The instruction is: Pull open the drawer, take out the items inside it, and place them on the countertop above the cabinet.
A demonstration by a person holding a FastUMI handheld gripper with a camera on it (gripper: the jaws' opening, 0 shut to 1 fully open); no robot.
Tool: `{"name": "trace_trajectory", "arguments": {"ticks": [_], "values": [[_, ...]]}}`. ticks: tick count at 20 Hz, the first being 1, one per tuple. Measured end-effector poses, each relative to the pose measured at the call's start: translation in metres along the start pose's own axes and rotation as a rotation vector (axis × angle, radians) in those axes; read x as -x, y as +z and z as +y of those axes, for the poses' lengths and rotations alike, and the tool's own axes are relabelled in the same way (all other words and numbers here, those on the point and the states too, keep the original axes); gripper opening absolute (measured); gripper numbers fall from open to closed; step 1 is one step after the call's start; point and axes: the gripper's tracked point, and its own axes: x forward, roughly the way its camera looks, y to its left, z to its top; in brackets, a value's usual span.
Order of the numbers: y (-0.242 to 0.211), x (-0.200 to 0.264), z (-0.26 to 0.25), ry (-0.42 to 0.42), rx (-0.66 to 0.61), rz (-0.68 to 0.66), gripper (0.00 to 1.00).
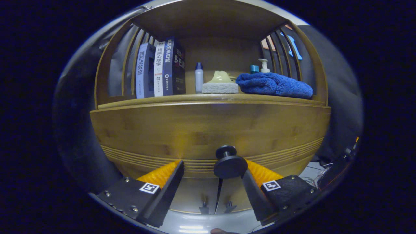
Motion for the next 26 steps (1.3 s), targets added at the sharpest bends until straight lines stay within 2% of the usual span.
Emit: {"name": "trace_trajectory", "arguments": {"ticks": [7,13,15,19,24,26], "values": [[-0.005,0.006,0.0,0.003,0.028,-0.004,0.99],[0.006,0.061,-0.016,-0.028,0.045,-0.056,1.0],[0.023,0.086,-0.023,-0.031,0.051,-0.083,0.99],[0.07,0.137,-0.034,0.005,-0.034,-0.097,0.99],[0.174,0.21,-0.054,0.019,0.015,-0.257,0.99],[0.203,0.235,-0.059,0.01,0.018,-0.296,0.99]]}}
